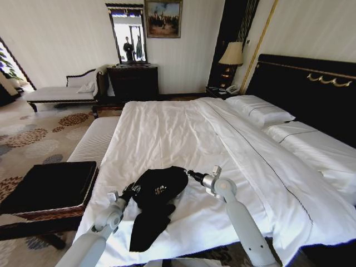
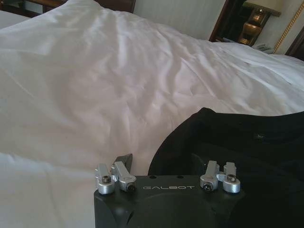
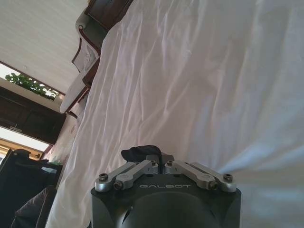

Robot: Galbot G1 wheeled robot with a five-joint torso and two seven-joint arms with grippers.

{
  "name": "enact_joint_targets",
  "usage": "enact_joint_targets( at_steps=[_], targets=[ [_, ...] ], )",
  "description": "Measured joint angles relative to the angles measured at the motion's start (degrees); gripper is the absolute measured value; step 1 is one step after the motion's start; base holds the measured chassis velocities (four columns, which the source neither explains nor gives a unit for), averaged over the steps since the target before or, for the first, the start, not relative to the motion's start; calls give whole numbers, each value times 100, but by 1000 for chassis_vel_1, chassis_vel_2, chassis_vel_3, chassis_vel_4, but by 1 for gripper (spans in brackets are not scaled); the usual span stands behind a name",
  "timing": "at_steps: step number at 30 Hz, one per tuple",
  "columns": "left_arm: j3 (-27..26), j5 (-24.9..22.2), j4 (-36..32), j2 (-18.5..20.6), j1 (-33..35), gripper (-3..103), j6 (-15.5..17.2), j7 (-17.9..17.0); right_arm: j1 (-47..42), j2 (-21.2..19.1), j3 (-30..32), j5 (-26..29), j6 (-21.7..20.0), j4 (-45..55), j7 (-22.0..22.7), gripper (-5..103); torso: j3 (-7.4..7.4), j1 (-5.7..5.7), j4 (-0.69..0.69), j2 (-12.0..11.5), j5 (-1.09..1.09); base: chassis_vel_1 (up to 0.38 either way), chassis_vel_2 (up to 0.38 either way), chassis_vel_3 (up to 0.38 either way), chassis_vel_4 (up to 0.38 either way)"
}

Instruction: Fold the clothes on the bed and place them into the basket.

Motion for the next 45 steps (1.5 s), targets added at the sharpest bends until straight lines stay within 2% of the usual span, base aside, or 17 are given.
enact_joint_targets(
  at_steps=[1,2,4,6,8,10,11,15,18,19,20,27,31,35,39,40,45],
  targets=[
    [0,0,0,0,0,74,0,0,0,0,0,0,0,0,0,1,0,0,0,0,0,0,0,0,0],
    [21,0,11,-8,-24,81,1,2,-1,1,5,1,0,3,2,1,0,0,0,0,0,0,0,0,0],
    [101,-16,31,-31,-79,62,2,16,-21,9,49,9,0,12,15,1,0,0,0,0,0,0,0,0,0],
    [113,0,40,-21,-68,51,-9,16,-20,14,56,15,0,13,24,1,0,0,0,0,0,0,0,0,0],
    [112,6,41,-15,-58,51,-15,17,-18,17,56,18,0,13,30,1,0,0,0,0,0,0,0,0,0],
    [99,8,46,-13,-54,40,-25,16,-16,19,56,32,0,20,38,1,0,0,0,0,0,0,0,0,0],
    [99,8,46,-13,-54,40,-25,16,-16,19,56,32,0,20,38,1,0,0,0,0,0,0,0,0,0],
    [80,3,65,-4,-62,19,-37,17,-12,20,40,60,0,22,64,1,0,0,0,0,0,0,0,0,0],
    [79,7,68,-6,-58,19,-44,18,-11,24,31,64,0,22,68,1,0,0,0,0,0,0,0,0,0],
    [79,17,70,-14,-47,8,-49,19,-10,27,24,70,0,22,71,1,0,0,0,0,0,0,0,0,0],
    [79,26,70,-21,-39,3,-54,19,-10,27,21,73,0,24,72,1,0,0,0,0,0,0,0,0,0],
    [5,53,-83,-12,7,1,-89,-14,-42,-12,8,88,0,182,84,1,0,0,0,0,-1,0,0,0,0],
    [-130,5,-445,116,-12,1,-101,-84,-67,-120,11,87,0,456,98,1,0,0,0,0,0,0,0,0,0],
    [-275,-191,-920,364,-123,1,-97,-184,-50,-294,55,140,0,821,157,1,0,0,0,0,0,0,0,0,0],
    [-460,-594,-1517,901,-436,1,-34,-359,137,-638,95,328,0,1256,365,1,0,0,0,0,0,0,0,0,0],
    [-460,-594,-1517,901,-436,1,-34,-359,137,-638,95,328,0,1256,365,1,0,0,0,0,0,0,0,0,0],
    [-627,-1145,-2008,1485,-821,1,73,-537,413,-1245,157,494,0,1634,472,1,0,0,0,0,0,0,0,0,0]
  ],
)
